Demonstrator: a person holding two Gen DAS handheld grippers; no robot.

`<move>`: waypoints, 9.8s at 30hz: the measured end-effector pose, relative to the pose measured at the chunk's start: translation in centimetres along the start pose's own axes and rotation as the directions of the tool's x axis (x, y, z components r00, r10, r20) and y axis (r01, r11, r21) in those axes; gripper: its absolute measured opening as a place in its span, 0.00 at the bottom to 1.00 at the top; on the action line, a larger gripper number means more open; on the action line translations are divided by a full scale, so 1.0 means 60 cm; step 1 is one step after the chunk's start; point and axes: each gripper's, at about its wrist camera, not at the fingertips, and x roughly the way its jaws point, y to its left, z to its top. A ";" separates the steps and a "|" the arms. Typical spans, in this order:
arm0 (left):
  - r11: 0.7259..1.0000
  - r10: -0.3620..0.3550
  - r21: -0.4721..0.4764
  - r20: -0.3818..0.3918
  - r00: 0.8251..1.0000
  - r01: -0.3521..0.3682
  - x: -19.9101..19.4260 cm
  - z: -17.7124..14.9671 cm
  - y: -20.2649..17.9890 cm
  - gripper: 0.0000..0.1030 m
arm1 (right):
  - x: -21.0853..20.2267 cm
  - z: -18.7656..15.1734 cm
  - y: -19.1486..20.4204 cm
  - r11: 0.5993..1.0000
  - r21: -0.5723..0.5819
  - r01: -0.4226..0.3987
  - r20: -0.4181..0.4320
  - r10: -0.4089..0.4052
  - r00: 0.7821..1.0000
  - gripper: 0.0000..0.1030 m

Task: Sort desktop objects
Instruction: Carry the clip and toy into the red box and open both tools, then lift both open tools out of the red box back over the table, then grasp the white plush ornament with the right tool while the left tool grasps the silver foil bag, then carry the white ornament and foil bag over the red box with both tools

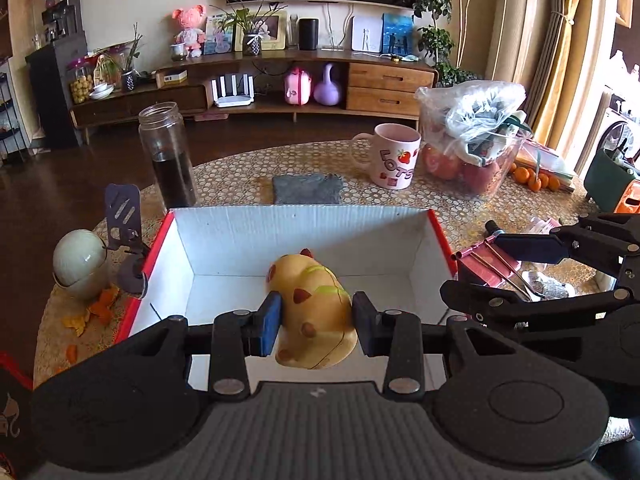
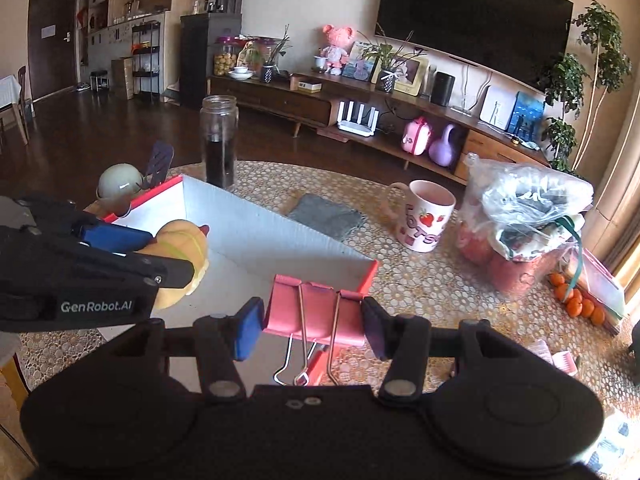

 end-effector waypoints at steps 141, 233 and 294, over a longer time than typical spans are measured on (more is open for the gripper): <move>0.776 -0.384 0.488 -0.136 0.913 0.399 0.099 -0.116 -0.527 0.97 | -0.230 -0.467 -0.517 0.808 0.450 0.381 -0.130 -0.363 0.923 0.99; 0.910 -0.293 0.303 -0.012 0.956 0.283 -0.021 -0.118 -0.417 0.49 | -0.228 -0.344 -0.337 0.914 0.347 0.211 -0.091 -0.191 0.977 0.55; 0.996 0.003 0.087 -0.018 1.000 -0.002 0.054 0.016 0.044 0.49 | 0.023 -0.014 0.058 0.996 -0.072 -0.044 -0.050 0.040 0.998 0.55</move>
